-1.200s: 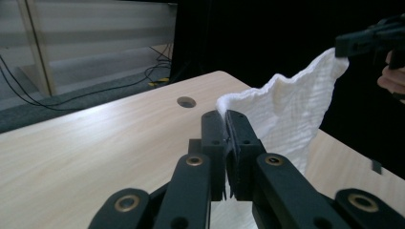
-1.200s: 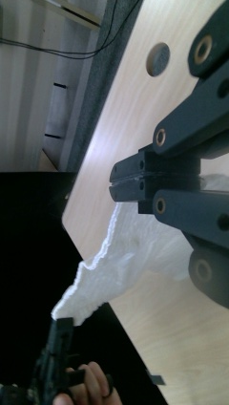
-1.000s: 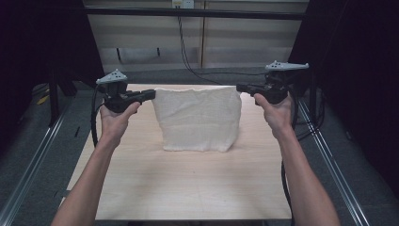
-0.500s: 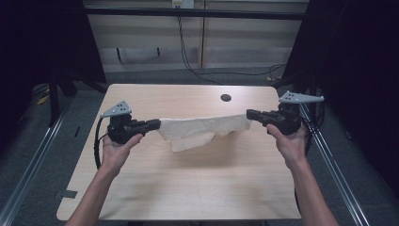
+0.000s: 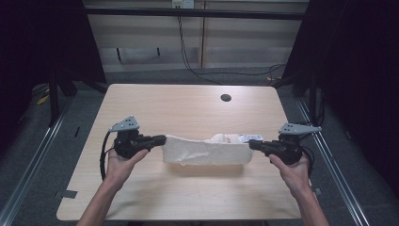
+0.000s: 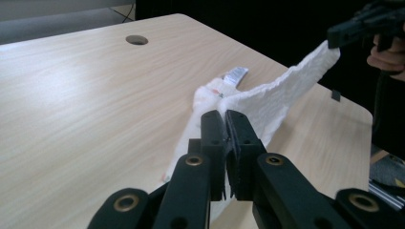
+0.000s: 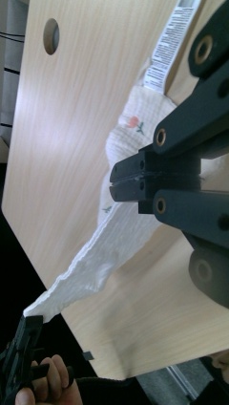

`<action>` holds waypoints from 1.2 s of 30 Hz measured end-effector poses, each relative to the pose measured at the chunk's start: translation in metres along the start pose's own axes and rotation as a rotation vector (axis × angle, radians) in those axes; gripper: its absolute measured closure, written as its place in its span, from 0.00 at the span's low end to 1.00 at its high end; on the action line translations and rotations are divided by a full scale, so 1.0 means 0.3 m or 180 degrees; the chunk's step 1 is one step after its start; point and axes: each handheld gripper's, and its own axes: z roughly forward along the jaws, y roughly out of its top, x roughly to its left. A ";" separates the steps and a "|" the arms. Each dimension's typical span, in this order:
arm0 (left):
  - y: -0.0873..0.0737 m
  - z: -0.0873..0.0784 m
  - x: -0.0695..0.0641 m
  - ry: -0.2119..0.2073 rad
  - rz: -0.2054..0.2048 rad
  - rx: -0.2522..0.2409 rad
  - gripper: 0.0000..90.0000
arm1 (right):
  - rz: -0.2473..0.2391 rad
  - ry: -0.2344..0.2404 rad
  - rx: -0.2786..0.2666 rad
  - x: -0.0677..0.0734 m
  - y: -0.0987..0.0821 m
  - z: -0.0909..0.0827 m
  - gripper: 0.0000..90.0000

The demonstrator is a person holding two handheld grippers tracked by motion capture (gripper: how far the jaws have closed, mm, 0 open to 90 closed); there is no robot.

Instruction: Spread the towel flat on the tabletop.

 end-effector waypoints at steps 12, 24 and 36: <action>0.250 -0.024 0.112 0.0213 -0.0062 -0.0275 0.97 | 0.0124 0.0068 -0.0461 -0.068 0.228 0.016 1.00; 0.389 -0.018 0.142 0.0392 0.0122 -0.0383 0.97 | 0.0166 0.0002 -0.0768 -0.132 0.426 0.026 1.00; 0.172 -0.074 0.010 0.0147 0.0354 -0.0146 0.97 | 0.0054 0.0218 -0.0496 -0.018 0.224 -0.020 1.00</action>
